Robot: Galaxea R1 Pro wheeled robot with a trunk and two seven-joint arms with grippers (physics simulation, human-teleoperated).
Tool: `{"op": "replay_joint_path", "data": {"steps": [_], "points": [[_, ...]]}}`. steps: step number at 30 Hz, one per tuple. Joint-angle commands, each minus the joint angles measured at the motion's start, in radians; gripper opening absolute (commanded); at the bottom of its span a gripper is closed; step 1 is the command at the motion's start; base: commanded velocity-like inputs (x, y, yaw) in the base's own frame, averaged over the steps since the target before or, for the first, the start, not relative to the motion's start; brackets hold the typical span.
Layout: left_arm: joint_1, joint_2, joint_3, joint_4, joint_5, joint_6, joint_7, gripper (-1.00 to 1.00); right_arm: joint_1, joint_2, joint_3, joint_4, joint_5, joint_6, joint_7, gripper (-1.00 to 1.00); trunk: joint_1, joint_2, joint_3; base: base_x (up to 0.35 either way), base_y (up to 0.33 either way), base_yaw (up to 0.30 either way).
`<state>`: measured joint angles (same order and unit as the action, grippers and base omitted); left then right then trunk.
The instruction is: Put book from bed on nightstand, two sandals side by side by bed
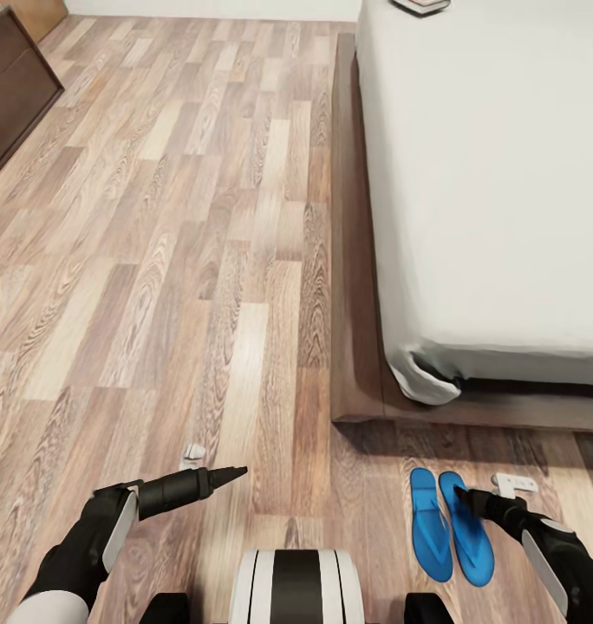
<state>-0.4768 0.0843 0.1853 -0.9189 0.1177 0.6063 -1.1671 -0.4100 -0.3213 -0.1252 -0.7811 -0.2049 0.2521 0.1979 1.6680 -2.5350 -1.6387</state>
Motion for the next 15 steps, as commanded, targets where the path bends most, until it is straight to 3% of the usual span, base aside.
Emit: {"op": "replay_joint_path", "data": {"steps": [1, 9, 12, 15], "points": [[0.0, 0.0, 0.0, 0.0, 0.004, 0.009, -0.002, 1.0, 0.0, 0.0, -0.002, -0.005, -0.007, 0.007, 0.004, 1.0, -0.001, 0.0, 0.003, 0.0, 0.0, 0.0], [0.0, 0.0, 0.002, 0.039, 0.001, 0.006, 0.005, 1.0, 0.004, -0.007, -0.006, -0.01, -0.031, 0.021, 0.006, 1.0, -0.004, 0.002, 0.034, 0.0, 0.0, 0.0], [0.0, 0.002, 0.003, 0.08, -0.002, 0.002, 0.007, 1.0, 0.005, -0.008, -0.006, -0.007, -0.072, 0.023, 0.011, 1.0, -0.005, 0.003, 0.046, 0.0, 0.0, 0.0], [0.0, 0.008, 0.003, 0.126, -0.004, -0.009, 0.012, 1.0, 0.007, -0.011, -0.007, -0.006, -0.122, 0.029, 0.081, 1.0, -0.007, 0.003, 0.058, 0.0, 0.0, 0.0]]}}
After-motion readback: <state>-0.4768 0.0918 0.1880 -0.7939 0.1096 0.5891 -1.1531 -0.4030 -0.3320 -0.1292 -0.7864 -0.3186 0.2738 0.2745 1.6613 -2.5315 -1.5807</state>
